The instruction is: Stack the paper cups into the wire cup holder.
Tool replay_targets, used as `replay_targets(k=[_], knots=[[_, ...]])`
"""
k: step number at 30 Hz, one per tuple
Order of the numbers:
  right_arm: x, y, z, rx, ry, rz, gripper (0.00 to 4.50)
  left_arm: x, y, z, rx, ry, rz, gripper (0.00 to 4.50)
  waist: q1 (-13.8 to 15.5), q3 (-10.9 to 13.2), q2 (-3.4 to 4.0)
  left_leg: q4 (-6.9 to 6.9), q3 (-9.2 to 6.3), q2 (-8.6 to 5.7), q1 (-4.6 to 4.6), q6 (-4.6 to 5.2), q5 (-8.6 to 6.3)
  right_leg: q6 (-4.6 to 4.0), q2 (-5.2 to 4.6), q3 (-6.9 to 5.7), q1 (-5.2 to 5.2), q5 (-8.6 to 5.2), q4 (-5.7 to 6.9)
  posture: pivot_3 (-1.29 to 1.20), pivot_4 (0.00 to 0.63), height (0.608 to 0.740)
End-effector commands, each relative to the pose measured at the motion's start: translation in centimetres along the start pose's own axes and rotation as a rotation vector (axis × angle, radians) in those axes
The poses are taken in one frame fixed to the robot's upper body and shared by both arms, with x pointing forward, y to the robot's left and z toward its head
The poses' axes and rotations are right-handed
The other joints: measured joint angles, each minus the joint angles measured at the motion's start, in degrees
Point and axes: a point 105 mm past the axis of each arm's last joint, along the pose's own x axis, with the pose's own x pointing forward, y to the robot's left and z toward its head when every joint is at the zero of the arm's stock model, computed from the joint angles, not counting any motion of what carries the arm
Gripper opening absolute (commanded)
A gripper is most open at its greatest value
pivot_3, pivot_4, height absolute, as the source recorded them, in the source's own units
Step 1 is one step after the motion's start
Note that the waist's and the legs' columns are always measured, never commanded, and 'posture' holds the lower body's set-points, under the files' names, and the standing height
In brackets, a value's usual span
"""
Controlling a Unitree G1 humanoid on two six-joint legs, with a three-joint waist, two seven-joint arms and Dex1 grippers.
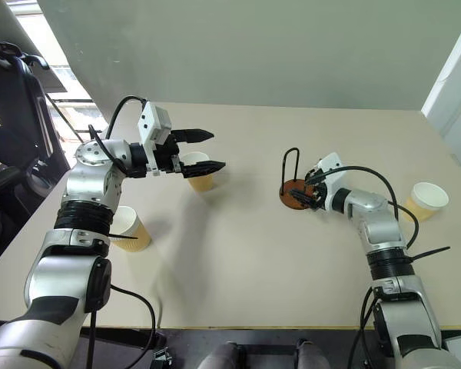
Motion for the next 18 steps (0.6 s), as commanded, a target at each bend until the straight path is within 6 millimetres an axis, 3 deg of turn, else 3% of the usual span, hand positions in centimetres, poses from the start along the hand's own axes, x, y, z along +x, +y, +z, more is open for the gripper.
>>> replay_targets(k=[1, 6, 7, 12, 18], knots=[[0.0, -0.5, 1.6, -0.026, -0.041, -0.026, 2.01, -0.5, 0.6, 1.6, 0.039, -0.033, 0.021, 4.50, 0.0, 0.0, 0.00, 0.00, 0.00, 0.00, 0.00, 0.00, 0.00, 0.00, 0.00, 0.00, 0.00, 0.00, 0.00, 0.00, 0.150, 0.740], [0.2, -0.3, 1.5, -0.017, -0.040, -0.019, 0.16, -0.5, 0.7, 1.6, 0.038, -0.030, 0.023, 4.50, 0.0, 0.0, 0.00, 0.00, 0.00, 0.00, 0.00, -0.01, 0.00, 0.00, 0.00, 0.00, 0.00, 0.00, 0.00, 0.00, 0.150, 0.740], [0.2, -0.2, 1.5, -0.018, -0.036, -0.011, 0.03, -0.5, 0.7, 1.6, 0.037, -0.029, 0.023, 4.50, 0.0, 0.0, 0.00, -0.01, 0.00, 0.00, 0.00, -0.01, 0.00, 0.00, 0.00, 0.00, 0.00, 0.00, 0.00, 0.00, 0.150, 0.740], [0.2, -0.1, 1.2, -0.053, 0.015, 0.070, 0.03, -0.5, 0.7, 1.6, 0.033, -0.021, 0.019, 4.50, 0.0, 0.0, 0.00, 0.00, 0.00, 0.00, 0.00, -0.01, 0.00, -0.02, 0.00, 0.00, 0.00, 0.01, 0.00, 0.00, 0.150, 0.740], [0.1, 1.0, 2.7, -0.098, 0.022, 0.224, 0.03, -0.3, 0.8, 1.5, 0.029, -0.015, 0.008, 4.50, 0.0, 0.0, 0.00, -0.07, 0.00, 0.01, -0.01, -0.03, 0.00, -0.03, 0.01, 0.00, -0.03, 0.00, -0.02, 0.00, 0.150, 0.740]])
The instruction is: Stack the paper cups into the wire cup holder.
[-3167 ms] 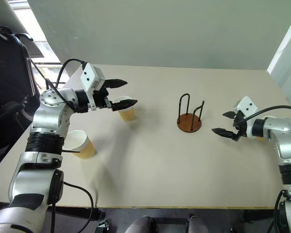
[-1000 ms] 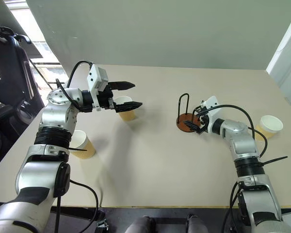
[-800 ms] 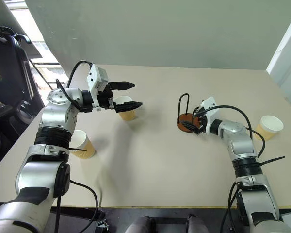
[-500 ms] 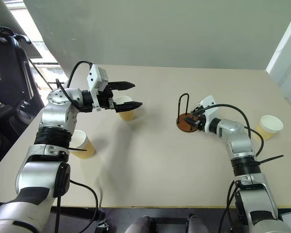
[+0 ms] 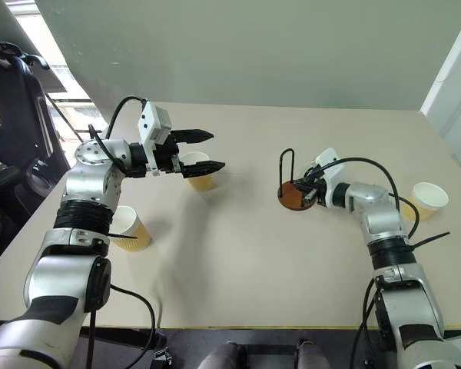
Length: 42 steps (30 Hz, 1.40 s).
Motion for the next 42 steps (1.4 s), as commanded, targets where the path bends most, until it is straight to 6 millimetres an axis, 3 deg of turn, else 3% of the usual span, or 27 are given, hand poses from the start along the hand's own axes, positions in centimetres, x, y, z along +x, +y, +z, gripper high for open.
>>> replay_targets(k=[1, 19, 41, 42], knots=[[-0.2, 1.0, 2.4, -0.076, -0.030, 0.111, 0.03, -0.3, 0.6, 1.5, 0.038, -0.021, 0.009, 4.50, 0.0, 0.0, 0.00, -0.02, 0.01, 0.00, 0.00, 0.00, 0.00, 0.00, 0.00, 0.00, -0.01, 0.00, -0.01, 0.00, 0.150, 0.740], [-1.0, 4.7, 3.6, -0.133, -0.028, 0.343, 0.03, -0.5, 0.7, 1.5, 0.040, -0.007, 0.003, 4.50, 0.0, 0.0, 0.00, -0.03, 0.00, 0.00, -0.04, -0.02, 0.02, -0.03, 0.01, 0.00, -0.05, -0.01, -0.01, 0.00, 0.150, 0.740], [-0.8, 5.4, 1.2, -0.118, 0.041, 0.353, 0.03, -0.7, 0.8, 1.5, 0.047, -0.003, 0.009, 4.50, 0.0, 0.0, 0.00, -0.02, 0.00, 0.00, -0.04, -0.02, 0.04, -0.03, 0.01, 0.00, -0.06, -0.02, 0.01, 0.00, 0.150, 0.740], [-0.8, 5.4, 1.1, -0.116, 0.042, 0.355, 0.27, -0.7, 0.8, 1.5, 0.047, -0.003, 0.008, 4.50, 0.0, 0.0, 0.00, -0.02, 0.01, 0.00, -0.04, -0.02, 0.04, -0.03, 0.01, 0.00, -0.05, -0.02, 0.01, 0.00, 0.150, 0.740]])
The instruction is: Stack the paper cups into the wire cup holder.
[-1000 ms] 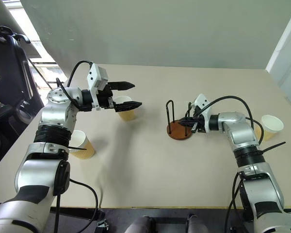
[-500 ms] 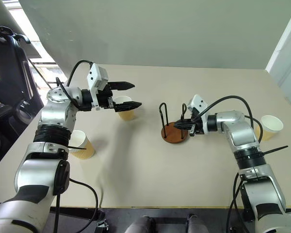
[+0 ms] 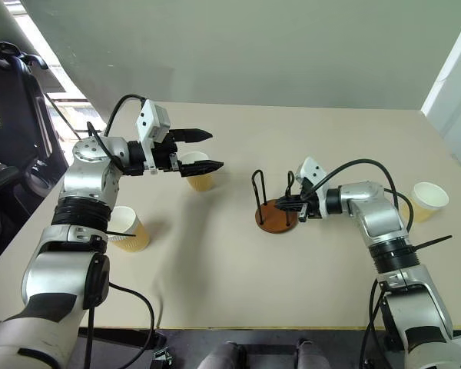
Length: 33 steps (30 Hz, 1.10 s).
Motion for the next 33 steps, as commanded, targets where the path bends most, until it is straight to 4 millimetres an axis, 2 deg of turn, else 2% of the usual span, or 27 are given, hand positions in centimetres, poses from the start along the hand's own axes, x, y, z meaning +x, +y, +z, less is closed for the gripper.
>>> replay_targets(k=[1, 2, 10, 16, 20, 24, 26, 29, 33], knots=[[-0.3, 0.3, 0.5, -0.034, -0.003, 0.014, 0.57, -0.5, 0.6, 1.6, 0.049, -0.022, 0.016, 4.50, 0.0, 0.0, 0.00, 0.00, 0.00, 0.00, 0.00, 0.00, 0.00, 0.00, 0.00, 0.00, 0.00, 0.00, 0.00, 0.00, 0.150, 0.740], [-0.3, 0.3, 0.5, -0.033, -0.002, 0.014, 0.80, -0.5, 0.6, 1.6, 0.049, -0.023, 0.016, 4.50, 0.0, 0.0, 0.00, 0.00, 0.00, 0.00, 0.00, 0.00, 0.00, 0.00, 0.00, 0.00, 0.00, 0.00, 0.00, 0.00, 0.150, 0.740], [-0.6, 0.2, 0.4, -0.049, 0.012, 0.011, 3.58, -0.4, 0.6, 1.7, 0.049, -0.027, 0.015, 4.50, 0.0, 0.0, 0.00, 0.00, 0.00, 0.00, 0.00, 0.00, 0.00, 0.00, 0.00, 0.00, 0.00, 0.00, 0.01, 0.00, 0.150, 0.740], [-2.1, -0.1, 0.0, -0.043, 0.052, 0.018, 3.58, -0.3, 0.6, 1.9, 0.037, -0.046, 0.020, 4.50, 0.0, 0.0, 0.00, 0.01, 0.00, -0.01, 0.00, 0.00, 0.01, 0.00, 0.00, 0.00, 0.00, 0.00, 0.01, 0.00, 0.150, 0.740], [-4.7, -1.4, -1.1, -0.081, 0.144, -0.031, 3.58, -0.7, 0.3, 1.3, 0.050, -0.002, -0.005, 4.50, 0.1, 0.0, 0.00, 0.02, 0.00, -0.02, -0.01, 0.00, 0.01, 0.00, -0.01, 0.00, 0.02, 0.00, 0.00, 0.00, 0.150, 0.740], [-7.2, -3.0, -0.9, -0.112, 0.179, -0.119, 3.58, -1.4, 0.5, 0.7, 0.108, 0.078, -0.011, 4.50, -0.1, 0.0, 0.00, 0.01, 0.01, 0.01, 0.01, 0.00, 0.01, 0.00, 0.00, 0.01, 0.01, 0.00, 0.01, 0.00, 0.150, 0.740], [-9.0, -3.9, 0.0, -0.123, 0.165, -0.180, 3.58, -2.2, 1.3, 0.9, 0.180, 0.144, 0.011, 4.50, -0.1, 0.0, 0.00, 0.01, 0.01, 0.02, 0.01, 0.01, 0.01, 0.00, 0.00, 0.02, 0.01, 0.00, 0.03, 0.00, 0.150, 0.740], [-10.0, -4.4, 0.8, -0.144, 0.150, -0.216, 3.58, -3.1, 2.4, 0.2, 0.292, 0.286, 0.052, 4.50, -0.2, 0.0, -0.01, 0.02, 0.02, 0.02, 0.01, 0.03, 0.02, 0.01, 0.01, 0.04, -0.02, 0.00, 0.06, 0.00, 0.150, 0.740], [-10.2, -4.3, 1.6, -0.156, 0.125, -0.226, 3.58, -5.2, 4.2, -2.7, 0.598, 0.641, 0.088, 4.50, -0.5, 0.0, -0.01, -0.01, 0.02, 0.03, 0.06, 0.03, 0.02, 0.00, 0.03, 0.07, 0.00, -0.01, 0.03, 0.00, 0.150, 0.740]])
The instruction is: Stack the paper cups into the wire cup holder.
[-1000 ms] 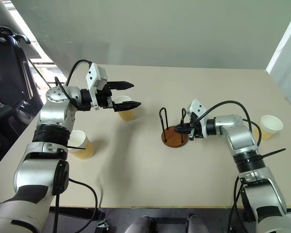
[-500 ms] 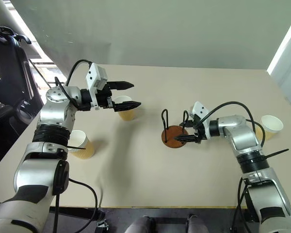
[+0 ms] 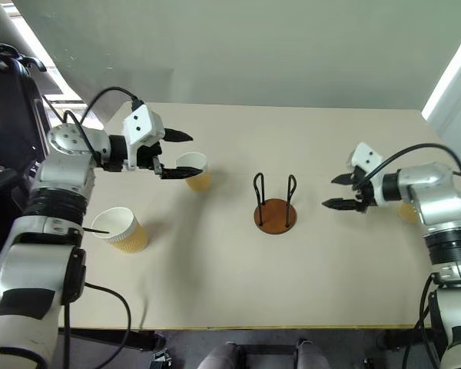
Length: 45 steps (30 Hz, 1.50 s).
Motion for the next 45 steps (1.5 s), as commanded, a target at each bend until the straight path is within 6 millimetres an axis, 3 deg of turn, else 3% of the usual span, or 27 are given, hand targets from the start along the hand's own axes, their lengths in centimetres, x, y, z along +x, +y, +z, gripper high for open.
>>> replay_targets(k=[1, 12, 36, 45], knots=[[-0.8, -0.2, 1.7, -0.037, -0.055, -0.022, 3.58, -0.6, 0.9, -1.9, 0.247, 0.210, 0.039, 4.50, -0.1, 0.0, 0.00, 0.00, 0.00, 0.00, -0.01, 0.00, 0.00, 0.00, 0.00, 0.01, 0.00, 0.00, 0.00, 0.00, 0.150, 0.740], [-0.7, 0.1, 2.0, -0.043, -0.060, -0.010, 3.58, 1.7, 0.0, -2.6, 0.406, 0.254, 0.039, 4.50, 0.1, 0.0, 0.00, -0.06, -0.02, -0.10, -0.09, 0.00, 0.00, 0.00, -0.06, -0.02, -0.04, -0.01, -0.10, 0.00, 0.150, 0.740], [-1.1, 0.3, 1.8, -0.039, -0.048, -0.026, 3.58, 4.8, -0.6, -2.2, 0.432, 0.266, 0.074, 4.50, 0.1, 0.0, 0.00, -0.04, -0.01, -0.10, -0.08, -0.01, -0.01, -0.01, -0.01, -0.01, -0.07, -0.01, -0.05, 0.00, 0.150, 0.740], [-1.0, 0.5, 2.0, -0.034, -0.064, -0.034, 3.58, 4.7, -1.4, -3.5, 0.415, 0.312, 0.036, 4.50, 0.2, 0.0, 0.00, -0.01, 0.01, -0.11, -0.08, -0.01, 0.00, 0.00, 0.00, -0.01, -0.07, -0.01, -0.03, 0.00, 0.150, 0.740]])
